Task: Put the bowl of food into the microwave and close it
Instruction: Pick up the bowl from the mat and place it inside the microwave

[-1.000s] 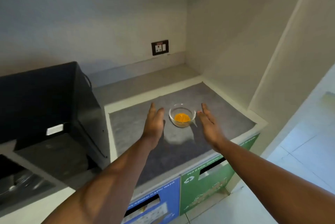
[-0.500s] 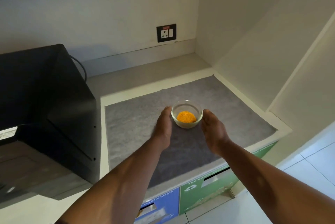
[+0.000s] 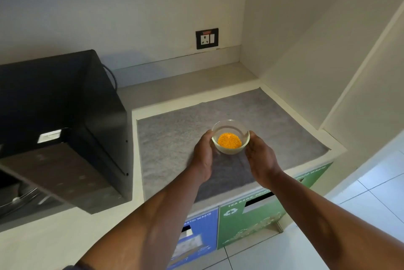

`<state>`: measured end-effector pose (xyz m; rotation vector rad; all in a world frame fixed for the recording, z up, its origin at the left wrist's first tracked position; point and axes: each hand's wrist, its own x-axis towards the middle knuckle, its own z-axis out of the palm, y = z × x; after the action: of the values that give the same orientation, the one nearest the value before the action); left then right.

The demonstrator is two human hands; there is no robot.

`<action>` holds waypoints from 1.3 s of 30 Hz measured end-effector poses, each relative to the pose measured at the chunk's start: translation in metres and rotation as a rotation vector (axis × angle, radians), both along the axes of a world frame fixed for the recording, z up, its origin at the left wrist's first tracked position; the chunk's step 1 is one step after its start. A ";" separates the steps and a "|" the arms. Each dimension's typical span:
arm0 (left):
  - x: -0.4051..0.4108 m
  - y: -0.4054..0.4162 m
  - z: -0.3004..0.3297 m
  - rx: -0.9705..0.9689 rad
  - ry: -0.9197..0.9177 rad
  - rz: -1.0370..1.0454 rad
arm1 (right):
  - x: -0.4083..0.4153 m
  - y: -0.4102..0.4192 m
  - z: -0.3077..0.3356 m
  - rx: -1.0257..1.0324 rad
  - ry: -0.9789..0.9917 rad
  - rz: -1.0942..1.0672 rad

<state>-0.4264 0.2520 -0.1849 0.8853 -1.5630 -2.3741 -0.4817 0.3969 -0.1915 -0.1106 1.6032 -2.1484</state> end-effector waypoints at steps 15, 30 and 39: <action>0.213 -0.018 0.064 0.045 0.040 0.067 | 0.201 -0.019 0.058 0.061 0.100 0.164; 0.467 -0.130 0.097 -0.102 0.041 0.275 | 0.430 -0.153 0.094 0.091 0.142 0.388; 0.495 -0.222 0.088 -0.208 0.070 0.472 | 0.451 -0.256 0.098 0.138 0.183 0.529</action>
<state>0.0688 0.0300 -0.0972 0.9823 -1.3584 -1.8598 -0.0307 0.1410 -0.0939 -0.6291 1.5924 -1.6533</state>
